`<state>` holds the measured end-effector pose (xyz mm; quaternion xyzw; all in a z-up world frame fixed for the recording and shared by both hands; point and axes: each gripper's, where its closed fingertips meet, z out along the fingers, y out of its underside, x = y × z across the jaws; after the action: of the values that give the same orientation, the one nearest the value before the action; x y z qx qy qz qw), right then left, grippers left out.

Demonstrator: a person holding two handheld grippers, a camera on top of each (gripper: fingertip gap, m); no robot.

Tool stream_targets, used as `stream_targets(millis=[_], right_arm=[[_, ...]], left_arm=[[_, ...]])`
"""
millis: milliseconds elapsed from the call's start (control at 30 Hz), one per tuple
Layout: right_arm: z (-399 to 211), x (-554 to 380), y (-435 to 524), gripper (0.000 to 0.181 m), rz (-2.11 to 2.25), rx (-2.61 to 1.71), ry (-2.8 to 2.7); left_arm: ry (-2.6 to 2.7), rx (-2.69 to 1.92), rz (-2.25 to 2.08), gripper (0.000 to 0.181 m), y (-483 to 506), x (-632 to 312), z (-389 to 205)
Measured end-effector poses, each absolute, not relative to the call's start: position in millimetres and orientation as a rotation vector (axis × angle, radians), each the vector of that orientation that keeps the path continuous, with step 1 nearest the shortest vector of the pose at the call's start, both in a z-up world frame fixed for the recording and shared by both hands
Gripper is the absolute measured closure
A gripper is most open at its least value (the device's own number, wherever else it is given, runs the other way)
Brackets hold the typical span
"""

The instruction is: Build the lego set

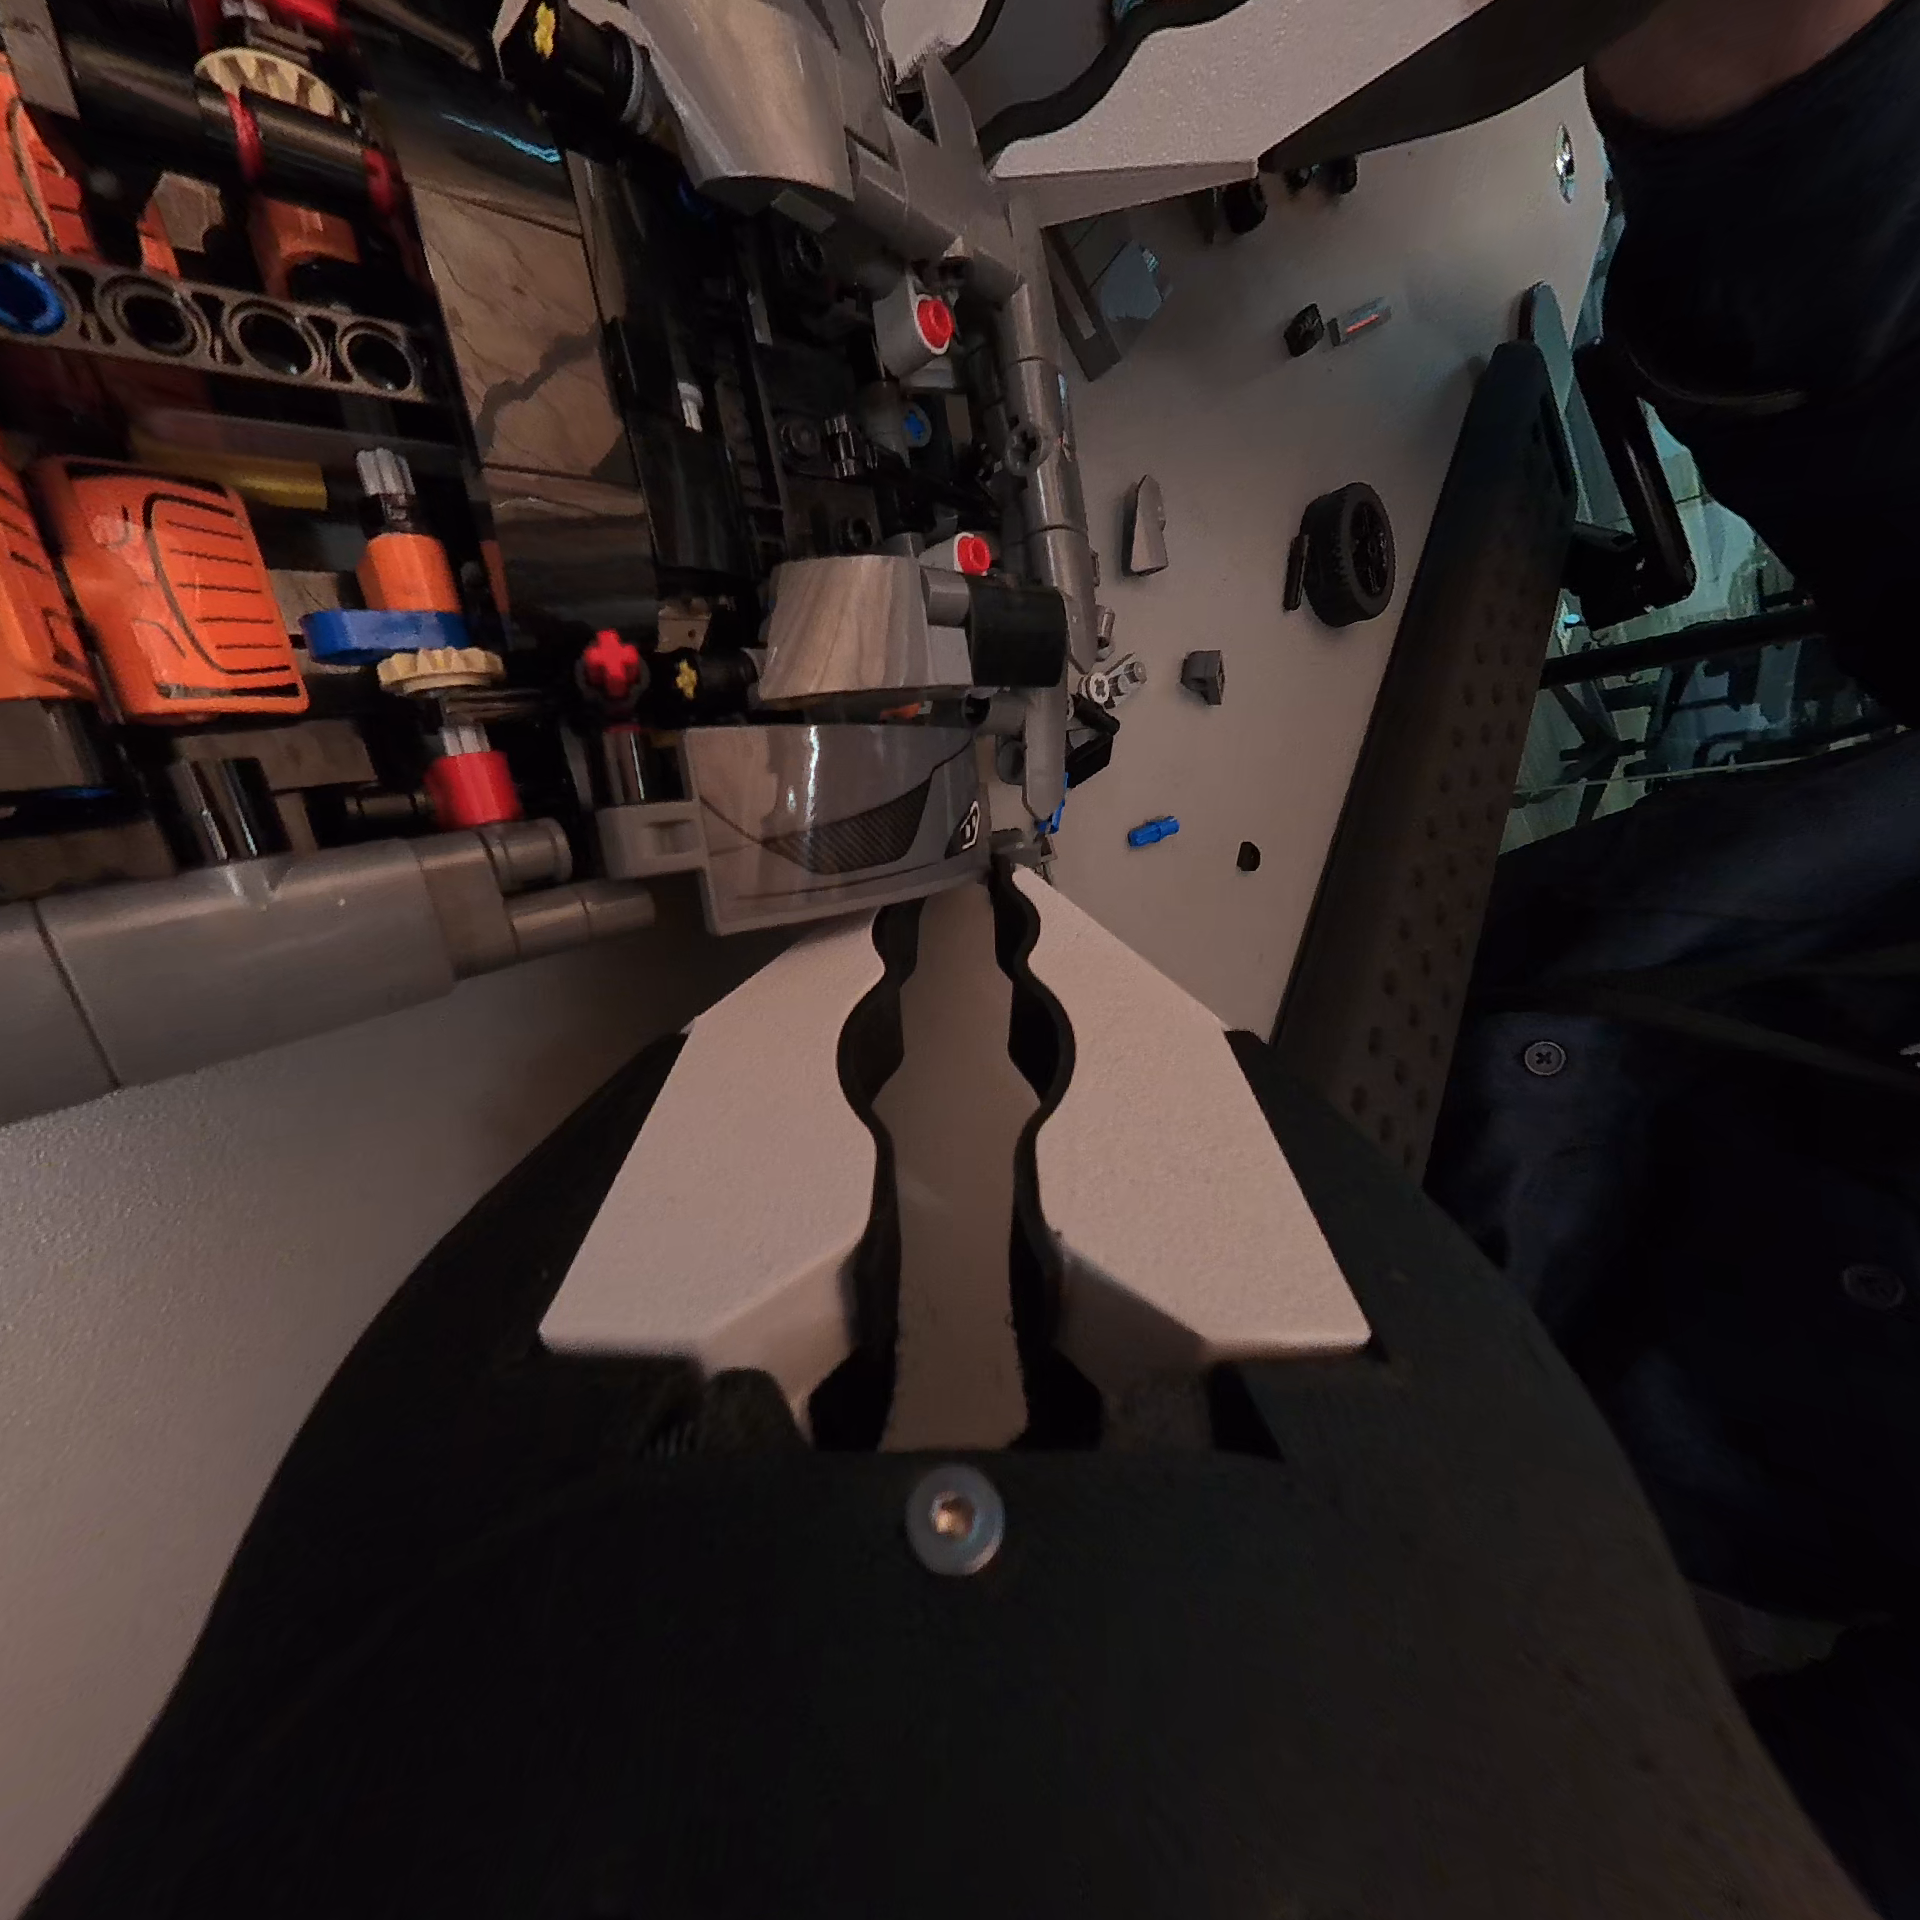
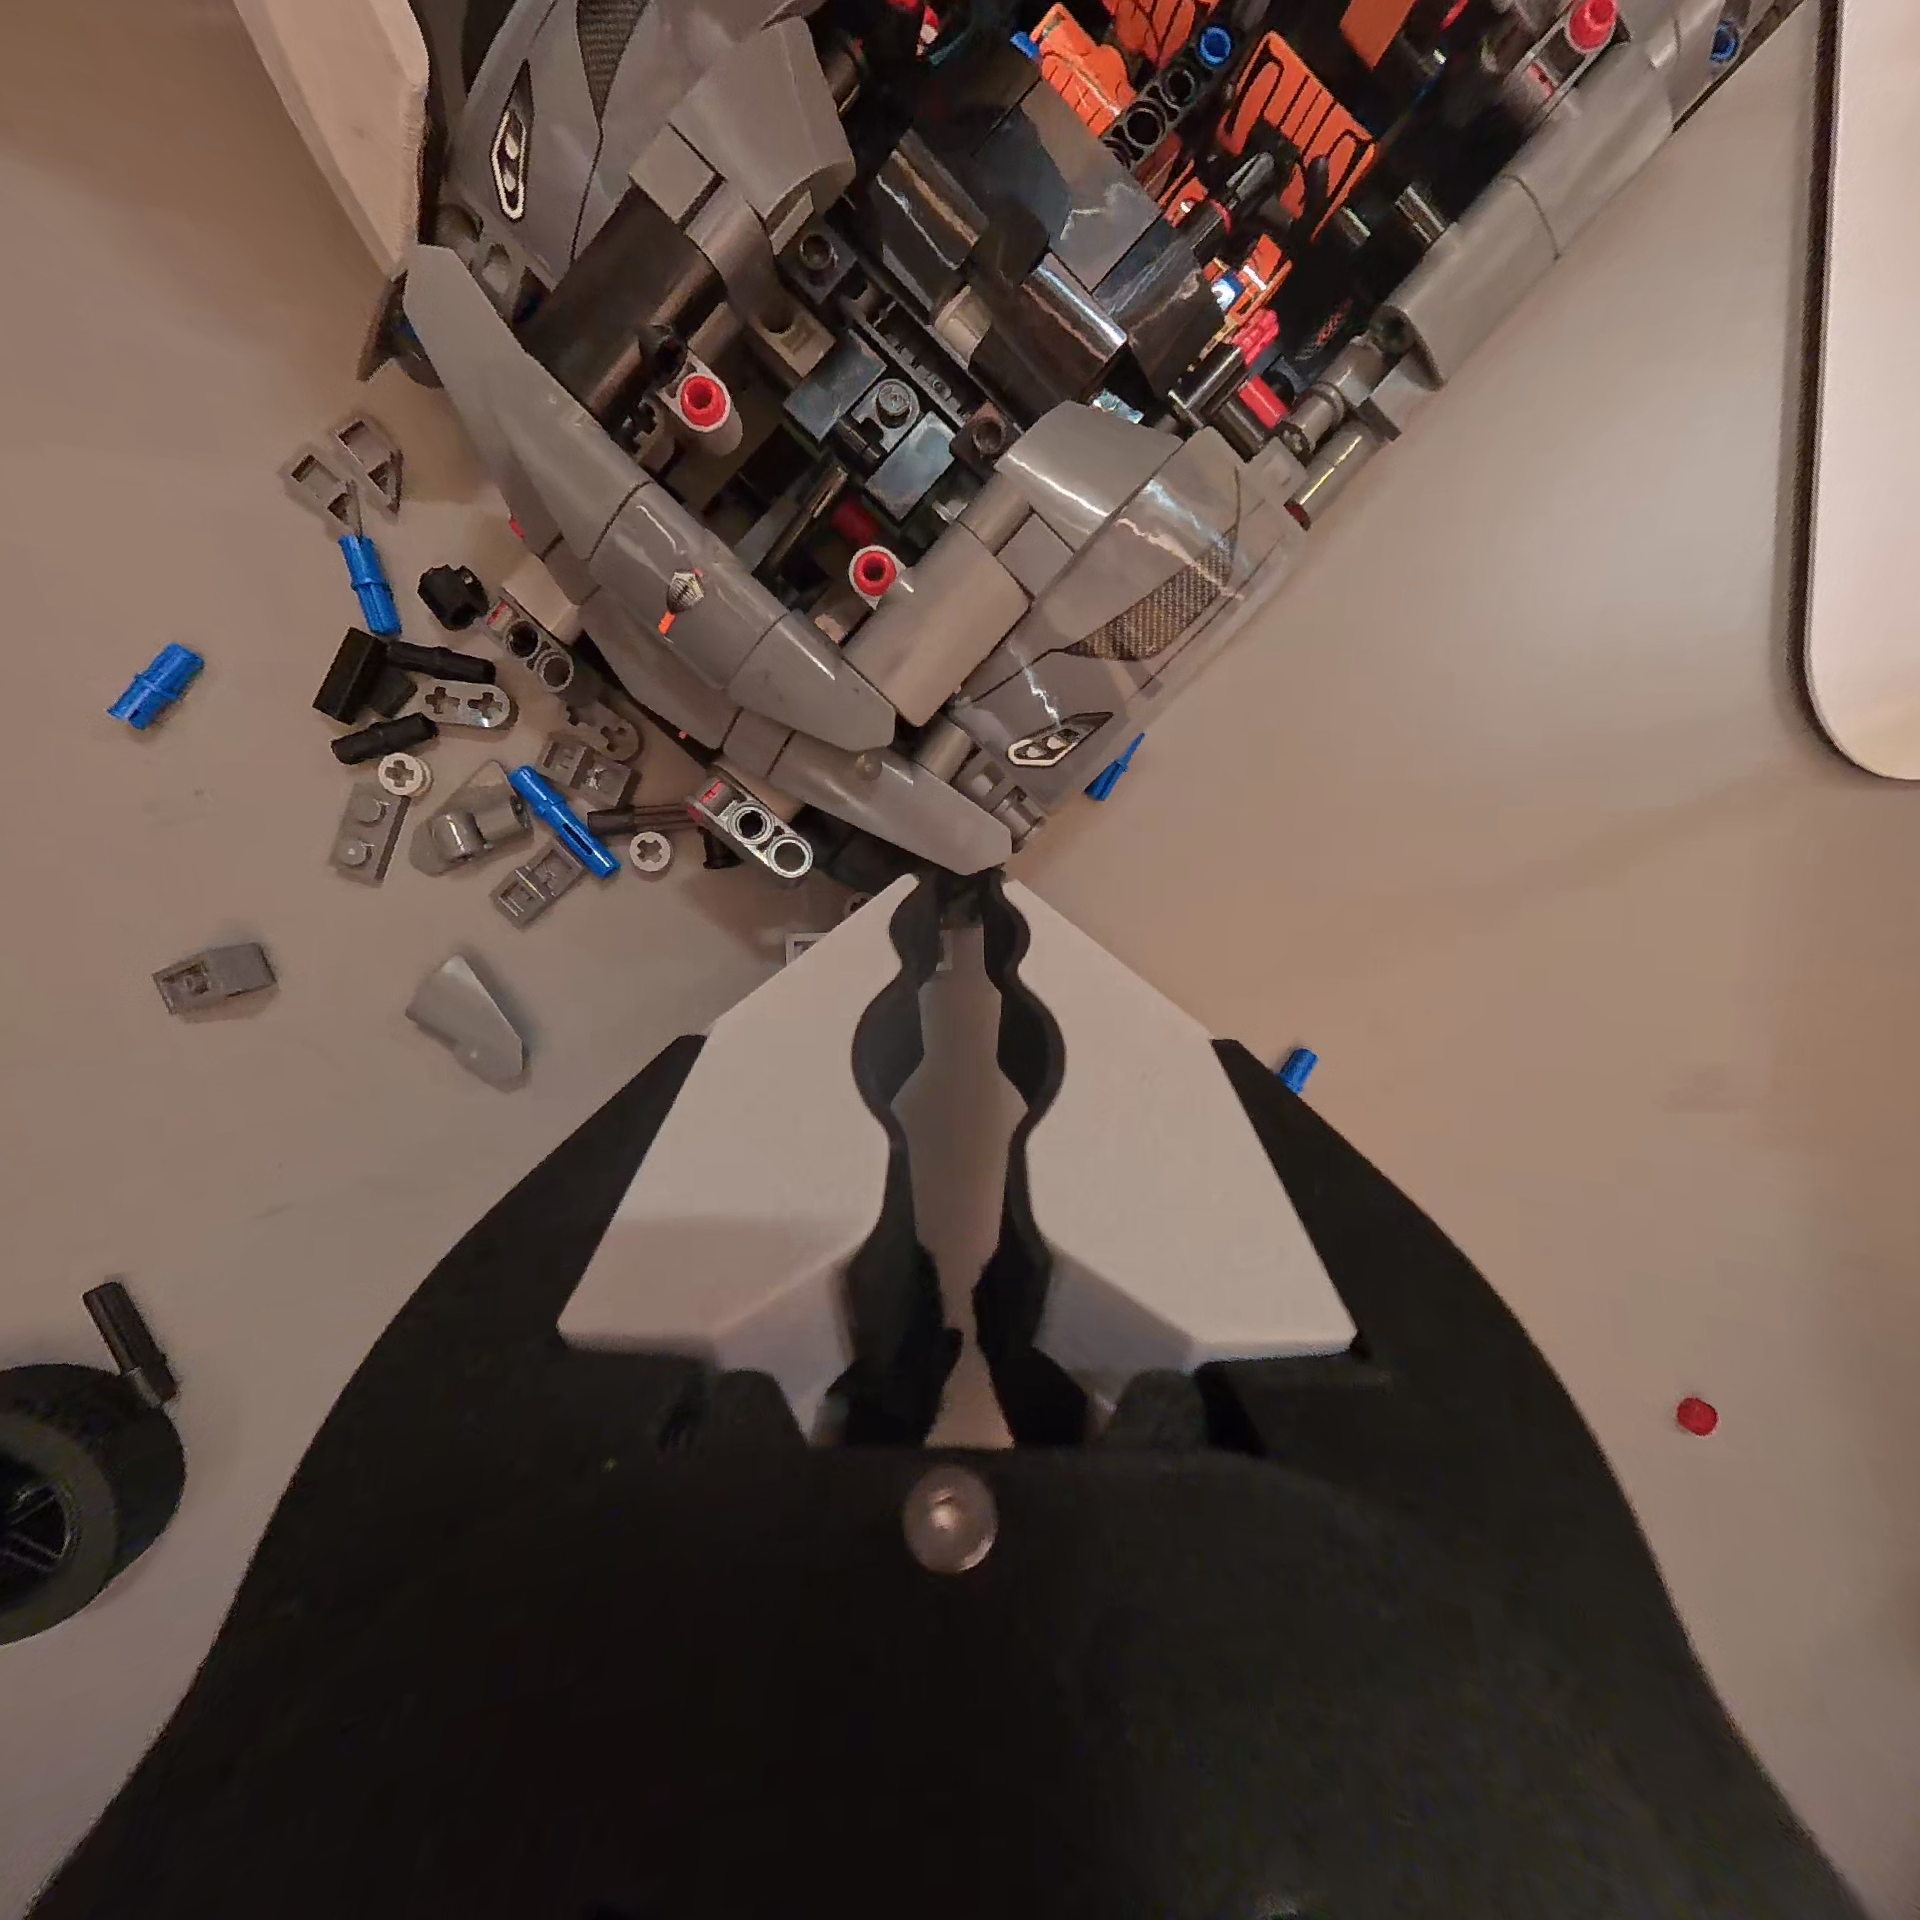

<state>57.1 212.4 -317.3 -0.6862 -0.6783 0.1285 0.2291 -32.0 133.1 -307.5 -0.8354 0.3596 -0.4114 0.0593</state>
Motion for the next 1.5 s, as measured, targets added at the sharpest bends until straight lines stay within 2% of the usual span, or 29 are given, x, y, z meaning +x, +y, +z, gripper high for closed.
stream_targets(millis=[1100,1267,1500], right_arm=[[-317,60,211,0.174,0.477,-1.944,-1.831],[-319,66,214,0.181,0.426,-1.945,-1.851],[-320,67,214,0.181,0.420,-1.945,-1.858]], left_arm=[[1.094,-2.532,-1.258,0.168,132,-33,-308],[1.090,-2.533,-1.256,0.168,133,-33,-308],[1.085,-2.534,-1.257,0.168,133,-34,-308]])
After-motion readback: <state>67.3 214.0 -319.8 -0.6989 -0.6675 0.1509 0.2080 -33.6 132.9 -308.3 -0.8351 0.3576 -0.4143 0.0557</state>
